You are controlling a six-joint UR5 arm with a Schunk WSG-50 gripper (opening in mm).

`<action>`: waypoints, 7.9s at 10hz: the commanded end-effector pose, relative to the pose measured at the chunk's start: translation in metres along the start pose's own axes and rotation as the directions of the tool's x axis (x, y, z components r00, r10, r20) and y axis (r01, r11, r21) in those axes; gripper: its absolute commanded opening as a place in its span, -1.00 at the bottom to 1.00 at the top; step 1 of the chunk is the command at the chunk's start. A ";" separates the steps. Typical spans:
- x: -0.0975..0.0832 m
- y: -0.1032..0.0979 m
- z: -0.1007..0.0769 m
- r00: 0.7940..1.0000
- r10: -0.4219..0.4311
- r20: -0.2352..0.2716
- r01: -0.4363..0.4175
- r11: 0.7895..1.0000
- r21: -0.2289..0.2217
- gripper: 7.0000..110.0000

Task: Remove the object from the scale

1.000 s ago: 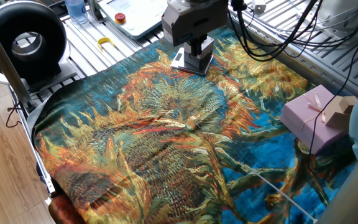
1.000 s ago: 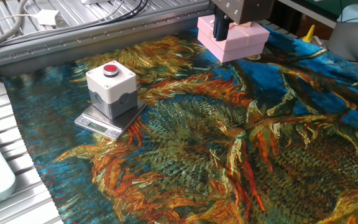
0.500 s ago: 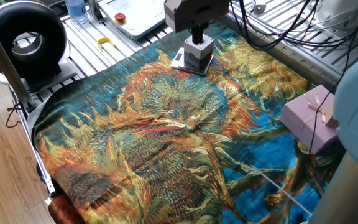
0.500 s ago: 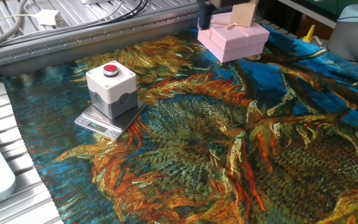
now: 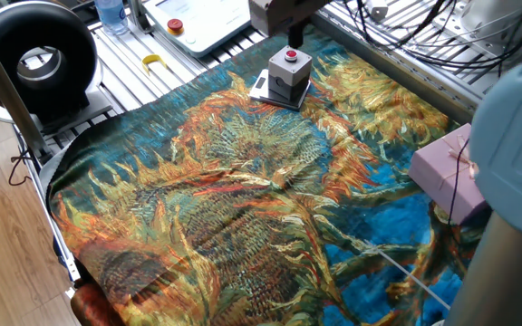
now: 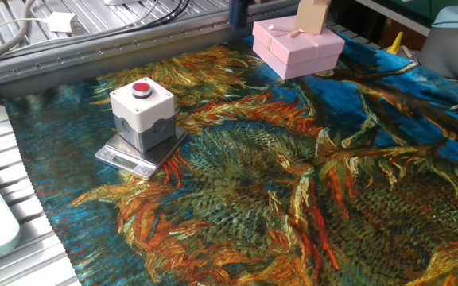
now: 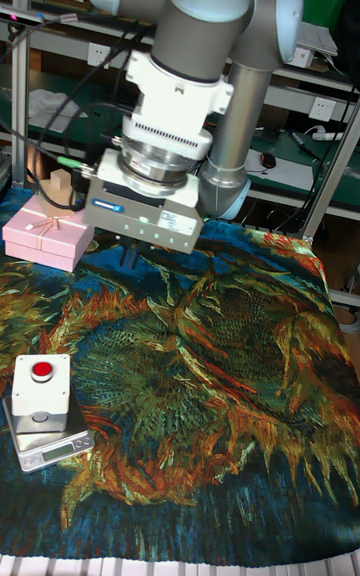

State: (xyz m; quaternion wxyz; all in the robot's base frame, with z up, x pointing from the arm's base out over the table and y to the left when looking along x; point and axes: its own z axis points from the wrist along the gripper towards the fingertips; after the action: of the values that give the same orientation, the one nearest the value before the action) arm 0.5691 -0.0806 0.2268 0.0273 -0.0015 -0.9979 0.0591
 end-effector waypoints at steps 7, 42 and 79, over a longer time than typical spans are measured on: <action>-0.035 -0.014 -0.009 0.987 -0.135 0.083 0.131 0.990 0.047 -1.00; -0.057 -0.022 0.000 0.993 0.102 0.051 -0.101 0.995 -0.014 -1.00; -0.099 -0.077 0.024 1.000 -0.023 -0.019 0.022 0.999 -0.037 -1.00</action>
State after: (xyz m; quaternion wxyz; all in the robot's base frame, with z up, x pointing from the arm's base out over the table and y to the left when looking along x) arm 0.6693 -0.1668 0.2061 0.0327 0.0139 -0.9979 0.0535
